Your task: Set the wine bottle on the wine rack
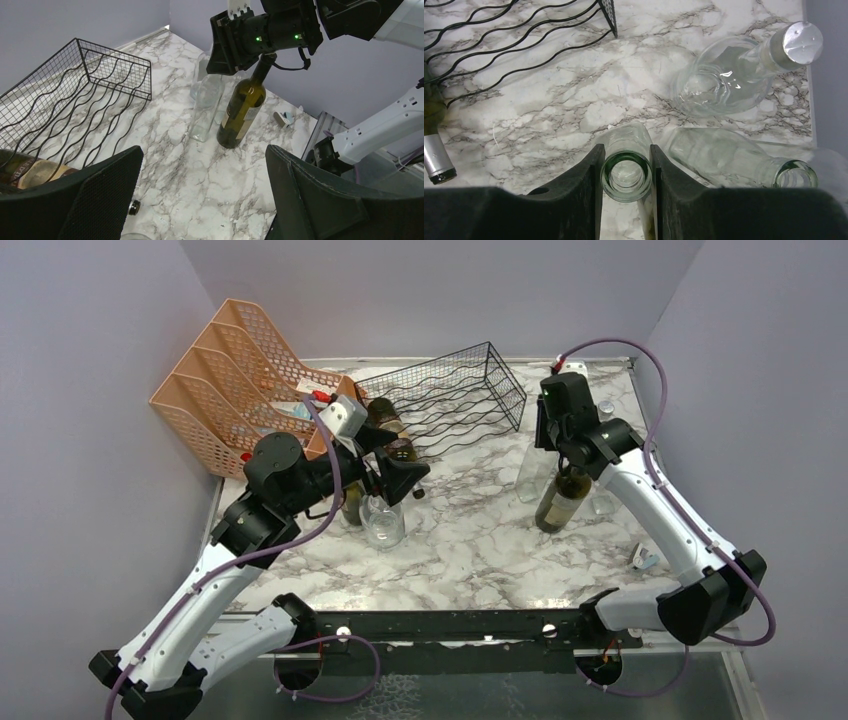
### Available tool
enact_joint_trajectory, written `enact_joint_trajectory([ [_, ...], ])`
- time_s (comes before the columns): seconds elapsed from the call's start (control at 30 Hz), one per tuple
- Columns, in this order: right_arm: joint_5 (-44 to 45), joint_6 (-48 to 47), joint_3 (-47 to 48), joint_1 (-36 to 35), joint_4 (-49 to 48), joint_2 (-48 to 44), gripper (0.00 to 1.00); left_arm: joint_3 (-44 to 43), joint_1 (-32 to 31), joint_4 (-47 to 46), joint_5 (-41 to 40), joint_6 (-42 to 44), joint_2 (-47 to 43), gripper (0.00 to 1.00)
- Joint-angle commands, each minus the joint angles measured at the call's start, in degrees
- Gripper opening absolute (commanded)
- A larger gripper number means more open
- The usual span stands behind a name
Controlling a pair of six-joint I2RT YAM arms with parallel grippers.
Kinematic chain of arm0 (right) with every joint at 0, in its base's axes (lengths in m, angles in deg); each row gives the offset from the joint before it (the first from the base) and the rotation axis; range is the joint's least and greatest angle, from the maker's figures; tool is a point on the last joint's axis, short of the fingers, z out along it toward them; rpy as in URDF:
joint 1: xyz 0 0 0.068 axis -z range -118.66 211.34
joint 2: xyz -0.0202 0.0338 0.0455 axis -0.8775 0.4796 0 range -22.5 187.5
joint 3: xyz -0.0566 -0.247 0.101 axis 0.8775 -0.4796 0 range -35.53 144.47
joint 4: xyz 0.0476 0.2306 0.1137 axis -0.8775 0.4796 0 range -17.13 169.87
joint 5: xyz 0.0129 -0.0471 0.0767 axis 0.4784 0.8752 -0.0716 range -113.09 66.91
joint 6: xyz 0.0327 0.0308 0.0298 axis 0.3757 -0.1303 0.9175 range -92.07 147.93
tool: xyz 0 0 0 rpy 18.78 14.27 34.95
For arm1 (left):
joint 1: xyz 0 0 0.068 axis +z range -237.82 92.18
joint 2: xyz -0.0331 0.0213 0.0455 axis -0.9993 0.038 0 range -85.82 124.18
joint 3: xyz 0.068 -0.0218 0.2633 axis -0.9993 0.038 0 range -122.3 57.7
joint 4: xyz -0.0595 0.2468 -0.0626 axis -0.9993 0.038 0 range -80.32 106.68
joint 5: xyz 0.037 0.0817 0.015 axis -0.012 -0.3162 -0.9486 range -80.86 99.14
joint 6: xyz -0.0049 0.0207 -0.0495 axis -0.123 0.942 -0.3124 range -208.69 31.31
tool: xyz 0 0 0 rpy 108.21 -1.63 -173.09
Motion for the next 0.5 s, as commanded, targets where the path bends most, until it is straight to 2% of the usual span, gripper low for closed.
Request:
enact_joint_trajectory([
  [0.0, -4.74, -2.82, 3.08, 0.31, 0.51, 0.52, 0.02, 0.10, 0.19, -2.89, 3.49, -2.12, 0.87, 0.99],
  [0.23, -11.09, -7.50, 8.50, 0.33, 0.17, 0.61, 0.01, 1.90, 0.02, -8.71, 7.57, -2.69, 4.42, 0.95],
  [0.47, -19.30, -7.84, 8.69, 0.31, -0.26, -0.16, 0.01, 3.86, -0.37, -14.63, 4.52, -2.36, 9.00, 0.96],
])
